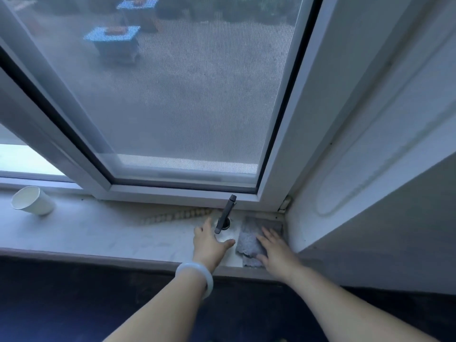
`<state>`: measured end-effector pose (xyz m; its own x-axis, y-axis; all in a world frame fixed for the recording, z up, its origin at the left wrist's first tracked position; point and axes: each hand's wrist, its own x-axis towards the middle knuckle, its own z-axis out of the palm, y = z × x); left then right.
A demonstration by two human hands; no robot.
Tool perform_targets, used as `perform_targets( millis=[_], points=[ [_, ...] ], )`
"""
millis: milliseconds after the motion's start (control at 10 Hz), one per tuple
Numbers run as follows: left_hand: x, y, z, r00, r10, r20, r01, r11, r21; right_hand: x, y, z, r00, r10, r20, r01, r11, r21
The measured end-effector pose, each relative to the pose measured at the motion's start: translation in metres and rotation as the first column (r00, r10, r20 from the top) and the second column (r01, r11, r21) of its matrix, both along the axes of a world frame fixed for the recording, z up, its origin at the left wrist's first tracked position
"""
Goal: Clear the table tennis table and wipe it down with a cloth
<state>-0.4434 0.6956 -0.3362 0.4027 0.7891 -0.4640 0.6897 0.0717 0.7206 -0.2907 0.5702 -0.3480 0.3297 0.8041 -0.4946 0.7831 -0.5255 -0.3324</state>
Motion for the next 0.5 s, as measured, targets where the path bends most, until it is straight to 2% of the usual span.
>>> perform_targets(
  millis=[200,300,400,500],
  points=[
    [-0.023,-0.010,0.020,0.986,-0.074,-0.148,0.074,0.997,-0.006,-0.013,-0.014,0.043,0.995,-0.097,-0.019,0.098,0.992,0.074],
    [-0.029,-0.017,0.041,0.956,-0.207,-0.209,0.207,0.978,-0.024,-0.020,-0.024,0.065,0.991,-0.129,-0.033,0.132,0.984,0.121],
    [-0.033,-0.026,0.064,0.925,-0.284,-0.254,0.296,0.955,0.010,-0.024,-0.035,0.085,0.991,-0.129,-0.046,0.134,0.978,0.161],
    [-0.034,-0.042,0.090,0.927,-0.287,-0.243,0.321,0.940,0.113,-0.026,-0.051,0.104,0.995,-0.089,-0.034,0.094,0.977,0.190]
  ],
)
